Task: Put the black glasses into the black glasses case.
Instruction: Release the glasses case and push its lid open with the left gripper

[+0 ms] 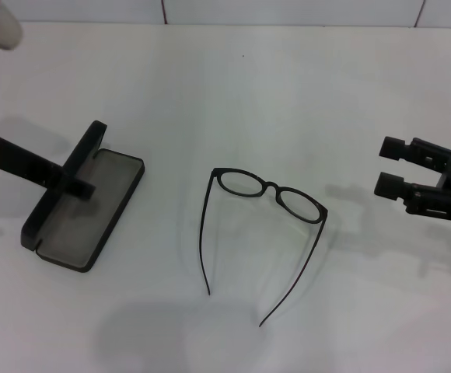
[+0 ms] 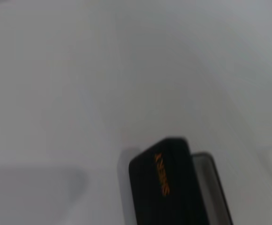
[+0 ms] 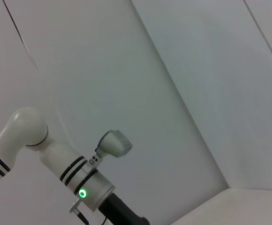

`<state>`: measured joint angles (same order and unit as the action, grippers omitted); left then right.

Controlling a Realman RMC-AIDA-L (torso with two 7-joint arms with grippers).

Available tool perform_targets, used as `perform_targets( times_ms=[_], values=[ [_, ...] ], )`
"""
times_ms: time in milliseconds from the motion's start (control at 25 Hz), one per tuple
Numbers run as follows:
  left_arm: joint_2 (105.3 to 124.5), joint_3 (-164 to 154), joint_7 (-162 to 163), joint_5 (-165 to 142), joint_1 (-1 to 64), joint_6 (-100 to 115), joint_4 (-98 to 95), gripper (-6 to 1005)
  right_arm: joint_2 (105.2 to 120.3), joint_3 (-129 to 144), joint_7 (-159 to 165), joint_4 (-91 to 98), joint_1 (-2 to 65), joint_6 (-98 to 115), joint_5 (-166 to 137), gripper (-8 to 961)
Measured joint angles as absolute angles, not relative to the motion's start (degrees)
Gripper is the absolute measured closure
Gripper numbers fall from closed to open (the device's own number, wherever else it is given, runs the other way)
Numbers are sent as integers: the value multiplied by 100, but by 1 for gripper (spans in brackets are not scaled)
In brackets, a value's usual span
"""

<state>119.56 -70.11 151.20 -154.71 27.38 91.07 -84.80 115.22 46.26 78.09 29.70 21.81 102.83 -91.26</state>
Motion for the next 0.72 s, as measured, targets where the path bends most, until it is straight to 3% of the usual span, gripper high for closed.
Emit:
perform_targets(
  times_ms=[200,520,720],
  values=[
    [11968,-7148,15152,-15838,2844,9024,-8312,216,11522,4580,7769,2971,2171,10275,-9109,71],
    [11970,-7260,15152,-15833,2923,9023,-8342,573,11516,4302,7644,2838,2136,10289,-9041,72],
    [11971,-7338,15156,-15822,2945,9061,-8416,721,11497,3915,7478,2706,2063,10414,-9041,72]
  ],
)
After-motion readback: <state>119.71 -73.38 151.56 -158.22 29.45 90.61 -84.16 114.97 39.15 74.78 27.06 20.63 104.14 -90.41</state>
